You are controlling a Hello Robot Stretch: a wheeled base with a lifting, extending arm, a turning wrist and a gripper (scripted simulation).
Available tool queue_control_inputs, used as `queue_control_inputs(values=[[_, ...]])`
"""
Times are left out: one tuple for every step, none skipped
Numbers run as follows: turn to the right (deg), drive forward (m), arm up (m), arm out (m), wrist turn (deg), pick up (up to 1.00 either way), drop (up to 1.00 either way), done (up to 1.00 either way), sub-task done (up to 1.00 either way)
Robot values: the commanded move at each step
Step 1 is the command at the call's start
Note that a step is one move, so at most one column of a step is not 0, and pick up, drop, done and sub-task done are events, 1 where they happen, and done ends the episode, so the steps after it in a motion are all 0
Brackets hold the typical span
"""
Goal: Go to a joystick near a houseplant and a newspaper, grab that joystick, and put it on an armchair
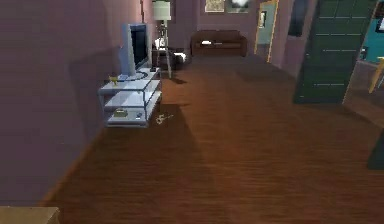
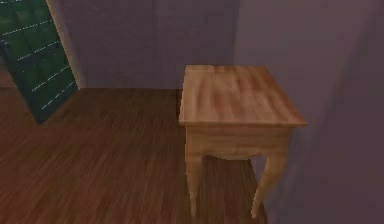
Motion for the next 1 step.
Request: queue_control_inputs(values=[[0.0, 0.3, 0.0, 0.0, 0.0, 0.0, 0.0, 0.0, 0.0]])
